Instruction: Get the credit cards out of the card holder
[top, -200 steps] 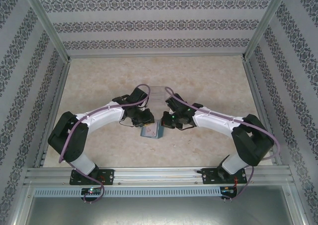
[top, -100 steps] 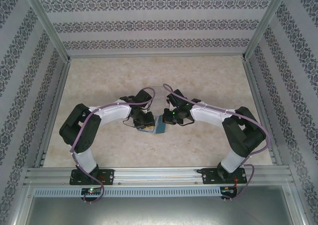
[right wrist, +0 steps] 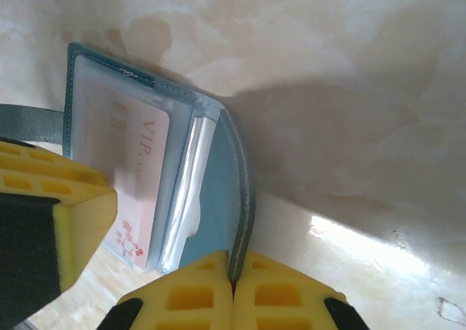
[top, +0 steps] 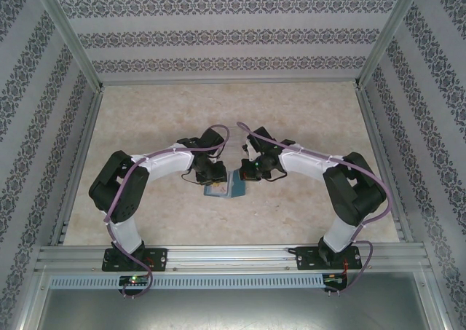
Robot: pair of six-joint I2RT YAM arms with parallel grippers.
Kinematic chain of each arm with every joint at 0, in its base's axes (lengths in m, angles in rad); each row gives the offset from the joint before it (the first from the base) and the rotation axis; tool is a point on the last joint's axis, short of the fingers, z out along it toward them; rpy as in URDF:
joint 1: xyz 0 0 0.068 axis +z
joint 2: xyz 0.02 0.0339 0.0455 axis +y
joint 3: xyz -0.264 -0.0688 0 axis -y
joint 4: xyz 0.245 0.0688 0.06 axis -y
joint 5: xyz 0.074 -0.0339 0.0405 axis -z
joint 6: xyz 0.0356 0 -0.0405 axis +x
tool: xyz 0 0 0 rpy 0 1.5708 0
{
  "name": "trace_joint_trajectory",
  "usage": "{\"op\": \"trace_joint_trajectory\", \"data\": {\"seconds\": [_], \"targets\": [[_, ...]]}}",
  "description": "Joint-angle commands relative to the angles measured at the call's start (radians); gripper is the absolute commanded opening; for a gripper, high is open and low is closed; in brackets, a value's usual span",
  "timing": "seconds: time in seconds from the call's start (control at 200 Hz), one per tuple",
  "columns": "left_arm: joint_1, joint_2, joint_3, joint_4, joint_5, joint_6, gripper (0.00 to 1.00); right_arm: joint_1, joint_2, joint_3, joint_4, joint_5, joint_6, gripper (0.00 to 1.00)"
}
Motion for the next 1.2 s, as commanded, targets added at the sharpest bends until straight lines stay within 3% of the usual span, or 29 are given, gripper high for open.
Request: {"op": "trace_joint_trajectory", "data": {"seconds": [0.0, 0.115, 0.275, 0.38, 0.565, 0.714, 0.944, 1.194], "targets": [[0.009, -0.012, 0.018, -0.037, -0.005, 0.017, 0.21, -0.015, 0.017, 0.024, -0.045, -0.036, -0.048, 0.0], [0.009, 0.012, 0.005, -0.029, 0.009, 0.015, 0.2, -0.016, 0.035, 0.028, -0.064, -0.033, -0.072, 0.0], [0.01, 0.029, -0.008, -0.044, -0.021, 0.031, 0.19, -0.019, 0.029, 0.046, -0.139, 0.074, -0.102, 0.01], [0.01, 0.035, -0.02, -0.045, -0.026, 0.036, 0.19, -0.001, 0.035, 0.067, -0.191, 0.169, -0.101, 0.14], [0.01, 0.038, -0.038, -0.039, -0.022, 0.033, 0.18, 0.081, 0.072, 0.12, -0.3, 0.391, -0.083, 0.48], [0.01, 0.035, -0.053, -0.034, -0.024, 0.028, 0.18, 0.097, 0.103, 0.138, -0.367, 0.521, -0.047, 0.59], [0.009, 0.016, -0.052, -0.032, -0.02, 0.023, 0.18, 0.114, 0.161, 0.141, -0.397, 0.609, -0.048, 0.7], [0.01, -0.038, -0.045, 0.005, 0.008, -0.004, 0.19, 0.12, 0.148, 0.149, -0.415, 0.652, -0.062, 0.72]]}}
